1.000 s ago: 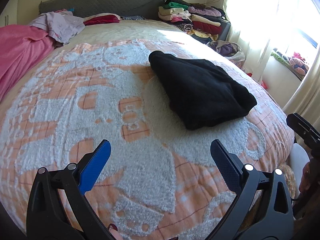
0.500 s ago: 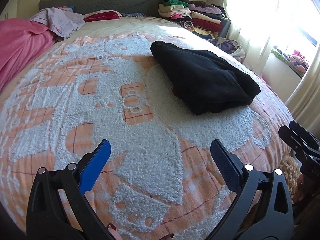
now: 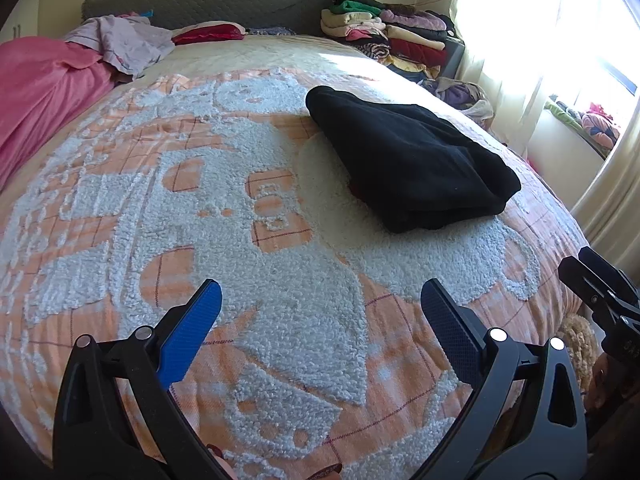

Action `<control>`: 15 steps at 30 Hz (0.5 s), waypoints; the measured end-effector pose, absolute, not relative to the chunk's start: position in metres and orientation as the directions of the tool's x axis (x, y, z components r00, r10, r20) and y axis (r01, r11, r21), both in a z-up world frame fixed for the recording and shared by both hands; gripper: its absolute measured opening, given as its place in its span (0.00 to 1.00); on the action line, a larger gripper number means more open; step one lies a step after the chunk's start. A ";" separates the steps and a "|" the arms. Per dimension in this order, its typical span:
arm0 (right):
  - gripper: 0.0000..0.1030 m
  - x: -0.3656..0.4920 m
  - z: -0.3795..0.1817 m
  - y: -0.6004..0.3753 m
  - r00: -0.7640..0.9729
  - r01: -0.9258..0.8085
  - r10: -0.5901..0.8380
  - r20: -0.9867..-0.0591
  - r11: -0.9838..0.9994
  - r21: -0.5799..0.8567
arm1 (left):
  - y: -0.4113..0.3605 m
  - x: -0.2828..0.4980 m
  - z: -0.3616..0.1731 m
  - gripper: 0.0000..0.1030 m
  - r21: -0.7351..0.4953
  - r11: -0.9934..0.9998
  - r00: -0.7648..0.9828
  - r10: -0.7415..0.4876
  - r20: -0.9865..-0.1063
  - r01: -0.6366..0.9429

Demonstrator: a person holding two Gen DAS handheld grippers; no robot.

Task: Fold small clothes

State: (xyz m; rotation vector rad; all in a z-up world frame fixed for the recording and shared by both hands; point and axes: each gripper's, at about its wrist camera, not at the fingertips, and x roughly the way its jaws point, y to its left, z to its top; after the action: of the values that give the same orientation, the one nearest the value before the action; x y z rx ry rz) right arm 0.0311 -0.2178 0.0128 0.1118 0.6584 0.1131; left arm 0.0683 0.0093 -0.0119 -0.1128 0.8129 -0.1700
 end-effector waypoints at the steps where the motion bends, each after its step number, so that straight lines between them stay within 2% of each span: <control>1: 0.95 0.031 0.013 -0.218 0.786 -0.067 0.139 -0.603 0.988 0.140 | 0.009 0.068 -0.011 0.91 -0.165 0.981 0.675 -0.192 -0.712 0.106; 15: 0.95 0.031 0.014 -0.220 0.785 -0.059 0.134 -0.605 0.988 0.142 | 0.009 0.068 -0.008 0.91 -0.149 0.984 0.676 -0.174 -0.716 0.096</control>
State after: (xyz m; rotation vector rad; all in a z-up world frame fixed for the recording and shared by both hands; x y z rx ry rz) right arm 0.0313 -0.2201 0.0139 0.1176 0.6600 0.1044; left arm 0.0676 0.0092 -0.0080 -0.1016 0.8141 -0.1520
